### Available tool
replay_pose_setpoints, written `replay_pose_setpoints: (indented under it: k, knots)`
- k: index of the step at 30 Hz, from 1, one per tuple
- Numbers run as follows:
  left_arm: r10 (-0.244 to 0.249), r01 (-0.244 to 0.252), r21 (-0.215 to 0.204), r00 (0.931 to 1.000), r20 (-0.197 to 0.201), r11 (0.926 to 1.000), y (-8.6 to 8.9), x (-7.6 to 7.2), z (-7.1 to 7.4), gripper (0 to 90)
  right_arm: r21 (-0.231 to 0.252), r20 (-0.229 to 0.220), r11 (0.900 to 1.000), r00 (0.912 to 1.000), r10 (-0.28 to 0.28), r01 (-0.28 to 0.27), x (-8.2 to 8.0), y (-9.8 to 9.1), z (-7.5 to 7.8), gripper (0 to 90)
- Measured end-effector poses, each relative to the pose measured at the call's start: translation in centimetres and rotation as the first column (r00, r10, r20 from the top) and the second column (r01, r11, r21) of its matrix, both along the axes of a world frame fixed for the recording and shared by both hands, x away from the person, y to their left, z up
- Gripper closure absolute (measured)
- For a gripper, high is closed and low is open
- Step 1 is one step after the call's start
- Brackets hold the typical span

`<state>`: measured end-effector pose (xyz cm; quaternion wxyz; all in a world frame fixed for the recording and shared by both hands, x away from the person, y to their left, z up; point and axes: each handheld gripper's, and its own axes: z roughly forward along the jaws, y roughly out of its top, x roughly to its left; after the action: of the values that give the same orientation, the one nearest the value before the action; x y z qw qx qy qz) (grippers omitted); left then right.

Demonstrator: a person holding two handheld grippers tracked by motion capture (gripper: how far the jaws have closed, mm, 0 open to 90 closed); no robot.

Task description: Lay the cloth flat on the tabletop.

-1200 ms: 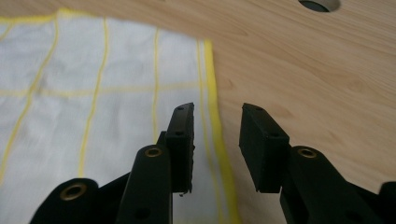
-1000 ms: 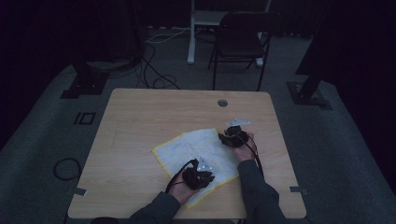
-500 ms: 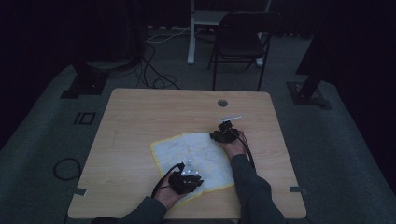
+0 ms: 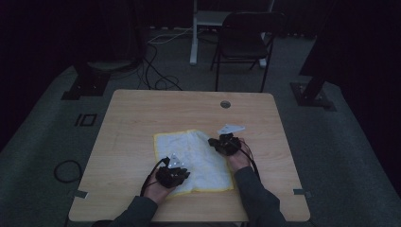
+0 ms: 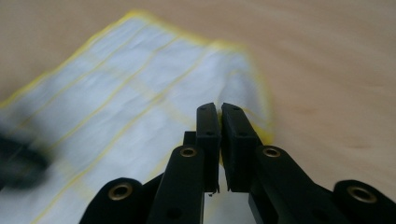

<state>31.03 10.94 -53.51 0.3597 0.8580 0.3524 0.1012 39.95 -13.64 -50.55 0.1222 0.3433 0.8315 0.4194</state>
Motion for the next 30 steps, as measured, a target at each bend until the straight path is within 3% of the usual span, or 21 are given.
replay_pose_setpoints:
  k: [3,6,8,9,14,18,22,23,27,30]
  knots:
    - [0.005,-0.005,0.001,1.0,0.0,1.0,0.1,0.1,0.0,76.4,-0.069,-0.018,0.9936,0.996,0.088,-0.089,-1.1,1.4,-0.8,80.5]
    - [0.006,-0.006,0.004,1.0,0.007,1.0,0.1,0.1,0.0,75.6,-0.118,-0.041,0.9835,0.9903,0.133,-0.137,-1.4,2.1,-1.5,73.4]
    - [0.007,-0.007,0.002,1.0,0.006,1.0,0.2,0.1,0.0,75.5,-0.108,-0.041,0.9857,0.9912,0.126,-0.129,-1.4,2.1,-1.5,66.9]
    - [0.008,-0.008,-0.002,1.0,0.006,1.0,0.2,0.1,0.0,75.4,-0.08,-0.037,0.9889,0.9917,0.123,-0.125,-1.3,1.9,-1.3,64.5]
    - [0.006,-0.006,-0.004,1.0,0.005,1.0,0.2,0.1,-0.1,75.2,0.009,-0.041,0.9993,0.9985,0.038,-0.038,0.0,0.6,-0.7,65.1]
    - [0.007,-0.007,-0.01,1.0,0.003,0.9999,0.3,0.1,-0.1,75.1,0.073,-0.121,0.9956,0.9914,-0.05,0.059,1.8,-0.1,-1.5,76.3]
    - [0.01,-0.01,-0.018,0.9999,0.004,0.9998,0.3,0.1,-0.2,75.0,0.034,-0.147,0.992,0.9824,-0.115,0.121,2.5,0.0,-2.4,85.5]
    - [0.011,-0.01,-0.017,0.9999,0.004,0.9998,0.3,0.1,-0.2,75.0,0.007,-0.136,0.9906,0.9815,-0.135,0.137,2.4,0.1,-2.5,86.8]
    - [0.023,-0.023,-0.005,0.9997,0.005,0.9997,0.5,0.1,-0.1,76.6,-0.035,-0.137,0.9836,0.9741,-0.18,0.177,2.5,-0.1,-3.1,87.2]
    - [0.034,-0.034,0.008,0.9994,0.003,0.9994,0.7,0.1,-0.1,79.7,-0.025,-0.141,0.9781,0.9679,-0.208,0.207,2.5,-0.5,-3.1,87.0]
